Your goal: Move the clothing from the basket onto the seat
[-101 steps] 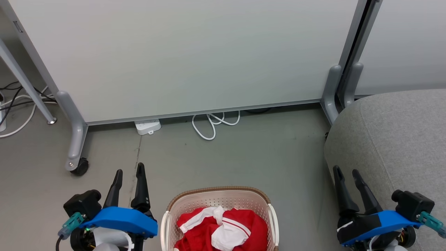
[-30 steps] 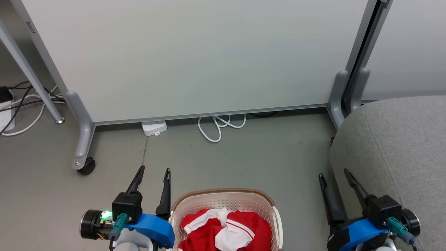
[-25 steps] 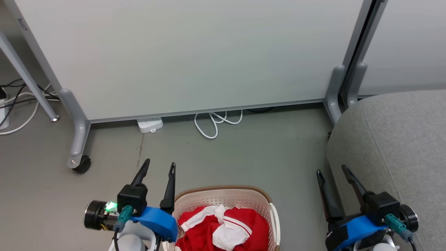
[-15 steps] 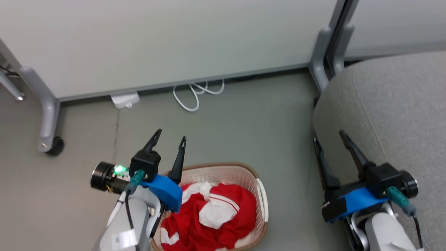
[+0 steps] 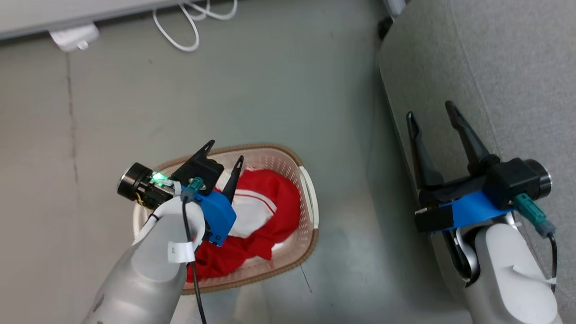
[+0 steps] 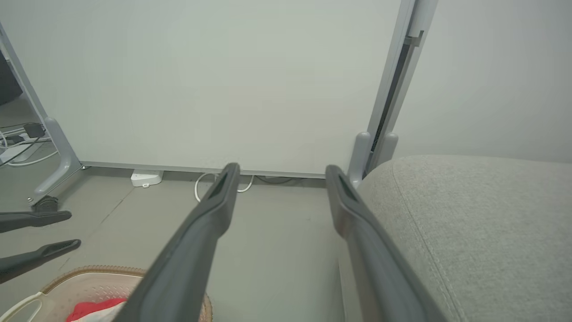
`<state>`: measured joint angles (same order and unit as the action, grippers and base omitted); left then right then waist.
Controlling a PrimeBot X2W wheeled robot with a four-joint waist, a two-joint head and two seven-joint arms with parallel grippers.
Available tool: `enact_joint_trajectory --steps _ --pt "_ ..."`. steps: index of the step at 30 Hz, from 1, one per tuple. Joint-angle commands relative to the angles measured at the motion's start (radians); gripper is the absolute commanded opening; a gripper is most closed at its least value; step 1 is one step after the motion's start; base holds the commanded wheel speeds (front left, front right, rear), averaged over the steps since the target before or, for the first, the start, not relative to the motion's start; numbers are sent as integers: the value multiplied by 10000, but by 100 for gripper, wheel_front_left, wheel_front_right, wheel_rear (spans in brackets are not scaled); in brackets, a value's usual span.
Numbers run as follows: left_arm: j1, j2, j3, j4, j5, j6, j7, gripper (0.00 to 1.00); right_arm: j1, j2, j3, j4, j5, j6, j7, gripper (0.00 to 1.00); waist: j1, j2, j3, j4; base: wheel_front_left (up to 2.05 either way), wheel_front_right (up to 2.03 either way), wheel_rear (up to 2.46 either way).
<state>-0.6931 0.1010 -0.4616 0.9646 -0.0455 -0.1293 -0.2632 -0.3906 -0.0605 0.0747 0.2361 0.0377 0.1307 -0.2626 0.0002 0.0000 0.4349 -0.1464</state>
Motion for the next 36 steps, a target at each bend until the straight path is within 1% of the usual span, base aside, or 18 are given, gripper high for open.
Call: enact_joint_trajectory --steps 1,6,13,17,20,23,28,32,36 --pt "-305 105 -295 305 -90 -7 -24 100 -312 14 -4 -99 -2 1 -37 100 -2 0 953 -421 0 0 0" --pt "-952 102 -1602 1344 -427 -8 -26 100 -593 26 -97 -246 -29 1 -35 100 -2 0 1688 -502 0 0 0" --pt "-1558 59 -3245 2397 -949 -9 78 100 -920 42 -144 -477 -111 1 -37 100 -2 0 2557 -562 0 0 0" --pt "-1772 35 -4151 2724 -1211 -10 406 100 -1119 45 -118 -609 -100 1 -35 100 -2 0 3080 -663 0 0 0" --pt "-1992 137 -4747 2831 -1392 -10 572 100 -1299 52 -102 -756 -60 1 -35 100 -2 0 3487 -756 0 0 0" --pt "-2140 209 -5243 2914 -1587 -10 750 100 -1411 60 -104 -903 -36 1 -35 100 -2 0 3886 -844 0 0 0" --pt "-2556 493 -6010 3053 -1753 -10 1237 100 -1544 77 -115 -1229 -27 1 -37 100 -2 0 4554 -1023 0 0 0" --pt "-2969 706 -6425 3125 -1655 -11 1424 100 -1623 92 -187 -1479 -21 1 -35 100 -2 0 5034 -1114 0 0 0" --pt "-3302 821 -6572 3192 -1620 -11 1627 100 -1566 105 -229 -1733 -15 1 -35 100 -2 0 5432 -1145 0 0 0"
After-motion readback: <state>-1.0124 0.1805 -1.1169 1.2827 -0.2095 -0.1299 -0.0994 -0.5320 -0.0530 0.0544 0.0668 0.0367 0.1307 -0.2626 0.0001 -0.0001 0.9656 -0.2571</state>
